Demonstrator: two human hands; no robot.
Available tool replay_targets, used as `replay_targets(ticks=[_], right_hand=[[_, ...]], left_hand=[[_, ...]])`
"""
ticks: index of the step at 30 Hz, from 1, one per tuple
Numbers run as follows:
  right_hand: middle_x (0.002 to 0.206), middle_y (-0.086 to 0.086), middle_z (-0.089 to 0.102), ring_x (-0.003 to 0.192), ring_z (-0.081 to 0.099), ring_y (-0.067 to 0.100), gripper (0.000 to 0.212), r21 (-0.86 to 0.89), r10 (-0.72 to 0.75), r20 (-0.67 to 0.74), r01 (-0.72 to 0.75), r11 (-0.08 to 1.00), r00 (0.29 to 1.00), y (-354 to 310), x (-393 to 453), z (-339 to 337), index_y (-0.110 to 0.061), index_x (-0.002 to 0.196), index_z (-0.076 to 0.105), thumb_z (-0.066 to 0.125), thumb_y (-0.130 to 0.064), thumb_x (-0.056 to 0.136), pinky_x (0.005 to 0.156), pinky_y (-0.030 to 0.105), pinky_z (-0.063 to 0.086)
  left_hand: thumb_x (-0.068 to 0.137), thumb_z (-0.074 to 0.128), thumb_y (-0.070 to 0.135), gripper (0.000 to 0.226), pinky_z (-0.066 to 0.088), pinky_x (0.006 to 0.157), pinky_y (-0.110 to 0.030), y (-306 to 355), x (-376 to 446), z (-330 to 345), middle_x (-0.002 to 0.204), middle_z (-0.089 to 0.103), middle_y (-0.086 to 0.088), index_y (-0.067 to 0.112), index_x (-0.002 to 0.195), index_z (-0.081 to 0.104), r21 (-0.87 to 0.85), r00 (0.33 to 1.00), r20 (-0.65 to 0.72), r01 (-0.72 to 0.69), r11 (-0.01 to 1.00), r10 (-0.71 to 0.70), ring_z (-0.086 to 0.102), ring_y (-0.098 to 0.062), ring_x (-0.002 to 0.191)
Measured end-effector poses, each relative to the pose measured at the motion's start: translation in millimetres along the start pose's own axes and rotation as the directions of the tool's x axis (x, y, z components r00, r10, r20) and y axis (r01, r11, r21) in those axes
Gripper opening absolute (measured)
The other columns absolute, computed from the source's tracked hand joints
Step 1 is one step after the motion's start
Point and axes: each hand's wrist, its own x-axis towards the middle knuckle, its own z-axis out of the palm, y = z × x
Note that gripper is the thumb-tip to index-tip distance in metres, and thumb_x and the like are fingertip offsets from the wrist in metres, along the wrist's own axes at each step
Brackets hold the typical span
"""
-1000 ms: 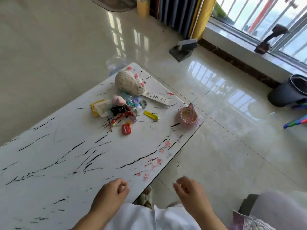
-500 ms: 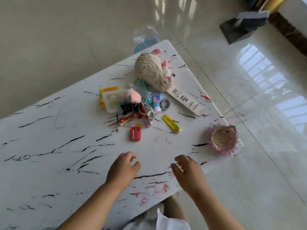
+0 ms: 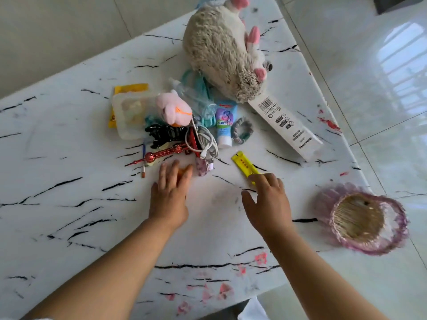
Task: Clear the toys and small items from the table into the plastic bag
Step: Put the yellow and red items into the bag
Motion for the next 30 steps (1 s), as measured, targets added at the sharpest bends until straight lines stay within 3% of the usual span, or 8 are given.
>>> replay_targets(ticks=[4, 6, 9, 12, 19, 24, 27, 30], right_hand=[[0.124, 0.009, 0.046, 0.11, 0.039, 0.031, 0.043, -0.032, 0.014, -0.034, -0.015, 0.999, 0.999, 2, 13, 11, -0.014, 0.125, 0.05, 0.059, -0.019, 0.083, 0.088, 0.037, 0.038], [0.126, 0.009, 0.043, 0.11, 0.036, 0.031, 0.043, -0.093, 0.015, -0.023, -0.017, 0.995, 1.0, 3, 16, 15, -0.015, 0.125, 0.048, 0.055, -0.015, 0.083, 0.086, 0.037, 0.037], [0.121, 0.01, 0.041, 0.103, 0.039, 0.029, 0.04, -0.132, 0.05, 0.026, -0.046, 0.99, 0.998, 5, 17, 21, -0.013, 0.124, 0.042, 0.048, -0.01, 0.085, 0.078, 0.036, 0.039], [0.105, 0.009, 0.048, 0.087, 0.044, 0.026, 0.036, -0.037, 0.119, 0.086, -0.116, 0.993, 0.989, 6, 12, 23, -0.014, 0.119, 0.039, 0.045, -0.005, 0.084, 0.065, 0.033, 0.038], [0.086, -0.007, 0.042, 0.07, 0.044, 0.02, 0.03, 0.081, 0.196, 0.02, -0.197, 0.977, 0.98, -2, -46, 10, -0.021, 0.106, 0.041, 0.047, -0.007, 0.08, 0.047, 0.025, 0.025], [0.084, -0.009, 0.043, 0.072, 0.043, 0.018, 0.029, 0.224, 0.29, -0.077, -0.267, 0.937, 0.954, -16, -124, -7, -0.024, 0.105, 0.043, 0.053, -0.013, 0.079, 0.05, 0.027, 0.028], [0.072, -0.013, 0.039, 0.068, 0.041, 0.018, 0.026, 0.32, 0.364, -0.122, -0.31, 0.895, 0.923, -26, -181, -13, -0.028, 0.092, 0.038, 0.054, -0.014, 0.077, 0.052, 0.028, 0.028], [0.068, -0.015, 0.041, 0.066, 0.041, 0.017, 0.027, 0.41, 0.439, -0.174, -0.34, 0.846, 0.882, -32, -240, -14, -0.03, 0.089, 0.037, 0.056, -0.015, 0.077, 0.049, 0.017, 0.025]], left_hand=[[0.063, 0.061, -0.002, 0.08, 0.048, 0.082, -0.046, -4, -3, 8, 0.144, 0.033, -0.009, 0.025, 0.136, 0.042, -0.048, 0.986, -0.16, -0.065, 0.997, 0.056, 0.029, -0.037, 0.127], [0.058, 0.068, 0.002, 0.07, 0.051, 0.066, -0.043, -7, -5, 9, 0.13, 0.043, -0.01, 0.022, 0.124, 0.054, -0.074, 0.982, -0.182, -0.069, 0.995, 0.055, 0.038, -0.036, 0.114], [0.063, 0.069, 0.006, 0.041, 0.047, 0.057, -0.034, -12, -6, 10, 0.118, 0.046, -0.008, 0.018, 0.101, 0.06, -0.131, 0.989, -0.143, -0.051, 0.99, 0.032, 0.04, -0.033, 0.104], [0.069, 0.067, 0.013, 0.023, 0.046, 0.062, -0.032, -15, -6, 9, 0.113, 0.045, -0.002, 0.018, 0.09, 0.059, -0.162, 0.996, -0.087, -0.037, 0.986, 0.023, 0.041, -0.026, 0.101], [0.075, 0.064, 0.023, 0.024, 0.047, 0.07, -0.03, -1, -44, -5, 0.111, 0.041, 0.007, 0.027, 0.097, 0.057, -0.192, 0.986, 0.026, -0.154, 0.969, 0.162, 0.043, -0.017, 0.104], [0.077, 0.061, 0.025, 0.026, 0.049, 0.075, -0.028, 9, -100, -30, 0.11, 0.039, 0.011, 0.03, 0.102, 0.054, -0.202, 0.952, 0.056, -0.285, 0.937, 0.302, 0.042, -0.013, 0.103], [0.078, 0.061, 0.028, 0.027, 0.05, 0.078, -0.028, 9, -141, -45, 0.111, 0.037, 0.013, 0.033, 0.102, 0.051, -0.189, 0.91, 0.067, -0.392, 0.9, 0.41, 0.042, -0.011, 0.103], [0.078, 0.06, 0.028, 0.027, 0.049, 0.077, -0.025, 4, -182, -57, 0.113, 0.037, 0.015, 0.035, 0.103, 0.051, -0.173, 0.866, 0.066, -0.48, 0.86, 0.496, 0.043, -0.008, 0.104]])
